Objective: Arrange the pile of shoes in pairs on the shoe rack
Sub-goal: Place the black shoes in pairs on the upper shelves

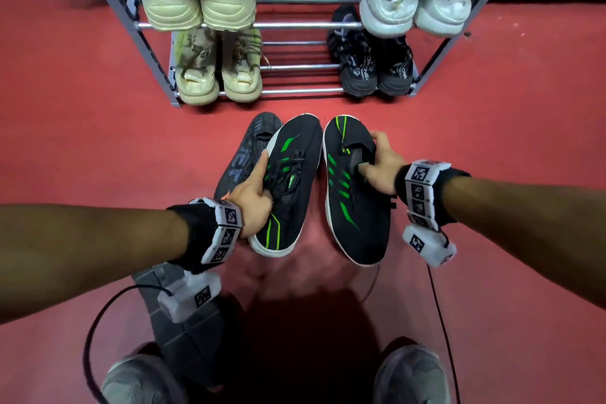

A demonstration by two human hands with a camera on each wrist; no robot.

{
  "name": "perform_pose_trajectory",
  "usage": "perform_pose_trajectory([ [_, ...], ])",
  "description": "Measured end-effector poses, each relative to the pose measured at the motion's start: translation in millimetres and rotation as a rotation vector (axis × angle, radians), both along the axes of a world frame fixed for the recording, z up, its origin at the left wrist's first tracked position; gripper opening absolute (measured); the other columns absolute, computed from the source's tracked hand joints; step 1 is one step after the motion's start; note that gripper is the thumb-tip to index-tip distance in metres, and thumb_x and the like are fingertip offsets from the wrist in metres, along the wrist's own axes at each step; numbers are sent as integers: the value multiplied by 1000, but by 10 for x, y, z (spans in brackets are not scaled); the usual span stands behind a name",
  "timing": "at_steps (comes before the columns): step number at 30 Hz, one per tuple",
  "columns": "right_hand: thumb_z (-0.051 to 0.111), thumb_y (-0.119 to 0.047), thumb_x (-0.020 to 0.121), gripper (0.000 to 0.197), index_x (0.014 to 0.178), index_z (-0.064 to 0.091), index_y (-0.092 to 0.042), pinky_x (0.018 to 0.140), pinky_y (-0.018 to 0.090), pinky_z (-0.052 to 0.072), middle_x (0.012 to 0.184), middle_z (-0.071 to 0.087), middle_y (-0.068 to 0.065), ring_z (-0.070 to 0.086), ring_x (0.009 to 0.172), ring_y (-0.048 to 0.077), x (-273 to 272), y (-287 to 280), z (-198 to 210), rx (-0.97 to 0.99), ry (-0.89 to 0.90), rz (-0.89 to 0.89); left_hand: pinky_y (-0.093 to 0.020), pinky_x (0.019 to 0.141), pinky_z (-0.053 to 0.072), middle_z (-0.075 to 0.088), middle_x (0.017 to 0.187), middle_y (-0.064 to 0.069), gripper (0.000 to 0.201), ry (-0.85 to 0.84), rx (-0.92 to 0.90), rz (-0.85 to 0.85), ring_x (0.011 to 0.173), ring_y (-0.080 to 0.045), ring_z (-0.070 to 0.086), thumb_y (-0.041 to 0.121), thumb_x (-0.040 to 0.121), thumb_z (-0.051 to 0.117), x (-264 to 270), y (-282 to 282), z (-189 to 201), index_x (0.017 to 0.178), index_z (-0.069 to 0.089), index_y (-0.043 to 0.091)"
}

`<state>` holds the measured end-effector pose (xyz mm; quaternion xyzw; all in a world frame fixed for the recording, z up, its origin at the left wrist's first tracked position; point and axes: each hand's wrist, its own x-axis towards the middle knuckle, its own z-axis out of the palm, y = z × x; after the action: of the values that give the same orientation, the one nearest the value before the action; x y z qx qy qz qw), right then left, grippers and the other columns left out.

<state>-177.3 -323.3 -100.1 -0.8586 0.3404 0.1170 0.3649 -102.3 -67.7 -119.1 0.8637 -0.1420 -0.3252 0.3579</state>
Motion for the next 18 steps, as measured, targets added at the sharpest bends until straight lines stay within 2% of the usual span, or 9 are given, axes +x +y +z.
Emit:
perform_pose_trajectory([
  [2, 54, -17, 93, 60, 146, 27, -25, 83, 27, 41, 114, 63, 8, 61, 101, 29, -44, -32, 80, 16, -99, -12, -30, 100, 46, 52, 146, -3, 81, -41, -18, 1, 118, -30, 60, 19, 90, 40, -9, -29, 97, 153, 3, 53],
  [4, 52, -15, 94, 59, 147, 27, -25, 85, 24, 38, 116, 60, 2, 59, 102, 24, -82, -68, 186, 38, -196, -32, -25, 96, 41, 57, 140, -6, 76, -93, -68, 52, 120, -32, 59, 15, 91, 40, 22, -104, 228, 155, 12, 46],
  [7, 54, -20, 89, 63, 147, 31, -26, 86, 20, 36, 117, 60, -4, 58, 104, 18, -93, -133, 374, 53, -342, -54, -30, 99, 43, 65, 133, -2, 71, -200, -224, 155, 121, -26, 59, 25, 82, 40, 179, -183, 445, 150, 36, 42],
  [9, 50, -27, 79, 71, 147, 33, -27, 91, 24, 40, 118, 60, -7, 57, 105, 16, -88, -203, 508, 51, -441, -97, -31, 99, 46, 70, 123, 0, 72, -245, -320, 152, 114, -23, 62, 26, 76, 40, 264, -223, 589, 145, 42, 48],
  [11, 48, -27, 75, 72, 146, 35, -26, 97, 30, 45, 114, 61, -11, 58, 103, 14, -66, -281, 661, 40, -547, -136, -34, 99, 47, 72, 113, 1, 73, -286, -394, 157, 107, -21, 63, 23, 74, 40, 314, -275, 742, 141, 43, 52],
  [13, 49, -24, 75, 71, 145, 36, -28, 101, 33, 46, 111, 61, -16, 59, 102, 12, -48, -338, 808, 15, -621, -144, -33, 97, 47, 68, 102, 10, 73, -315, -464, 172, 99, -10, 60, 21, 74, 40, 338, -326, 881, 139, 44, 54],
  [15, 49, -21, 76, 70, 145, 38, -26, 104, 32, 45, 116, 61, -16, 59, 106, 8, -18, -402, 1010, -13, -699, -143, -21, 94, 46, 65, 107, 32, 73, -319, -551, 175, 95, 3, 57, 17, 75, 39, 388, -402, 1052, 140, 47, 50],
  [16, 49, -19, 76, 70, 145, 39, -24, 105, 31, 44, 118, 61, -16, 58, 107, 4, 9, -427, 1124, -24, -738, -136, -15, 93, 44, 63, 110, 38, 73, -322, -597, 174, 95, 6, 57, 14, 76, 39, 415, -436, 1144, 140, 48, 48],
  [18, 50, -14, 77, 68, 144, 40, -19, 104, 24, 42, 122, 60, -18, 57, 107, -4, 86, -450, 1359, -36, -826, -121, -14, 95, 42, 63, 116, 34, 73, -343, -690, 173, 100, 6, 58, 10, 77, 38, 475, -512, 1342, 143, 49, 41],
])
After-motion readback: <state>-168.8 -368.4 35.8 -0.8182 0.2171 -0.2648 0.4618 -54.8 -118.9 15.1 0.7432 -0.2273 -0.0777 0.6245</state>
